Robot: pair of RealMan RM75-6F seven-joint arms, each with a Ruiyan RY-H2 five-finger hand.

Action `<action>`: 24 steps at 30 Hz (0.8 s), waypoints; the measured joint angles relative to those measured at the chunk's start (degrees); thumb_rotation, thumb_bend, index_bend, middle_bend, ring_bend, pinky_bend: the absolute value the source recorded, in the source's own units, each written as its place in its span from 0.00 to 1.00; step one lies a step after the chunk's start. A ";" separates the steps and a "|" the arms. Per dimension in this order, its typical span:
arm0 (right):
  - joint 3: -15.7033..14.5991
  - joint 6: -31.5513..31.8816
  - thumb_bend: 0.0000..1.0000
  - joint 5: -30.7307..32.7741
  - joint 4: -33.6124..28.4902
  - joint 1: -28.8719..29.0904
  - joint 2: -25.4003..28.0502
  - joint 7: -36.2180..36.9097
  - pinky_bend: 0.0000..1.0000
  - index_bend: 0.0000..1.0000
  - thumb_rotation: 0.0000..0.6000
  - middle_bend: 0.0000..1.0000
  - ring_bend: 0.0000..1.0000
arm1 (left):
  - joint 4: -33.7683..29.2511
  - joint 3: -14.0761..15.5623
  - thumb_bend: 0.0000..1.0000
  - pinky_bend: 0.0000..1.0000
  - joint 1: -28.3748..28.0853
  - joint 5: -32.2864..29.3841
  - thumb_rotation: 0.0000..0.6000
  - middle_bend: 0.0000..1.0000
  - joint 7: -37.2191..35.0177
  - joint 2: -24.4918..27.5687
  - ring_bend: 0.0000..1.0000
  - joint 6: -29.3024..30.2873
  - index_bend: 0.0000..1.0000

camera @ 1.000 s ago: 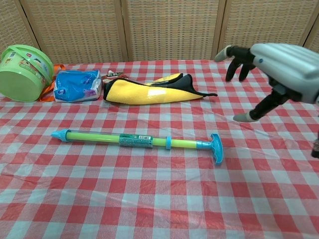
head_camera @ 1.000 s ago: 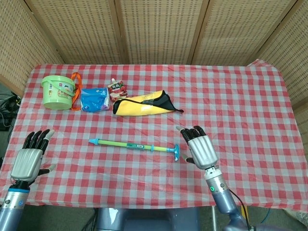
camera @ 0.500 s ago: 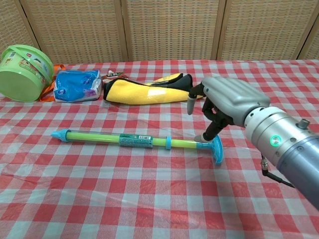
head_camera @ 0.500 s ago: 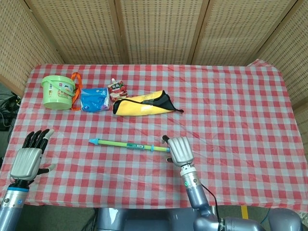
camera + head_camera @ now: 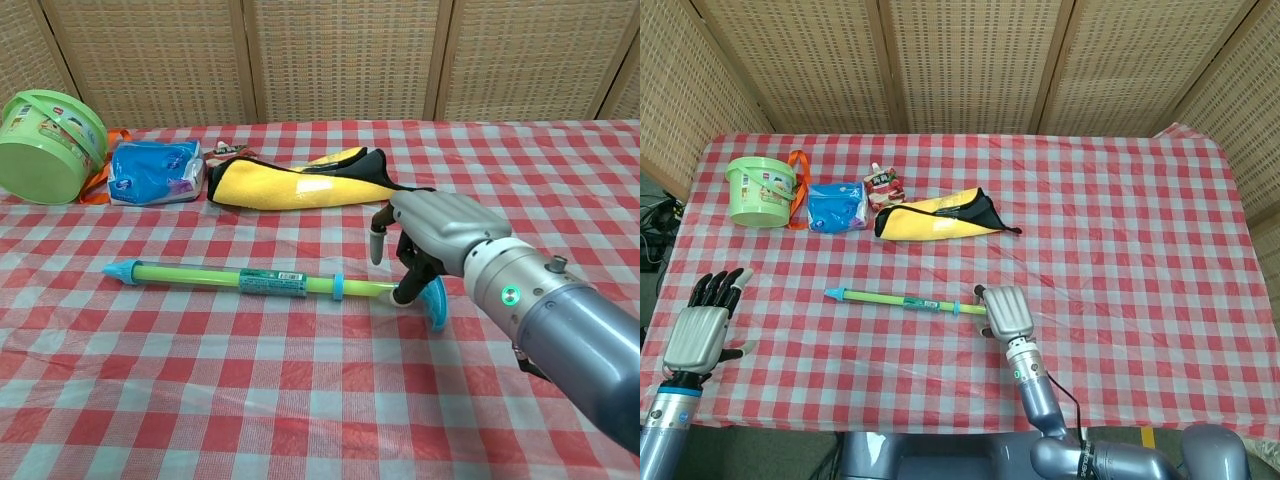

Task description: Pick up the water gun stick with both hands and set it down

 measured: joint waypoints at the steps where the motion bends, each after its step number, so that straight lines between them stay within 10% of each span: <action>1: 0.02 -0.24 0.44 0.33 0.37 0.21 -0.08 -0.04 0.87 0.49 1.00 1.00 1.00 | 0.04 -0.02 0.01 0.00 -0.04 -0.08 1.00 0.00 -0.02 -0.02 0.00 -0.11 0.00; 24: -0.03 -3.32 0.50 6.44 6.00 3.86 -0.69 0.42 0.87 0.46 1.00 1.00 1.00 | 0.81 -0.47 0.01 0.00 -0.66 -1.69 1.00 0.00 0.17 -0.61 0.00 -1.46 0.00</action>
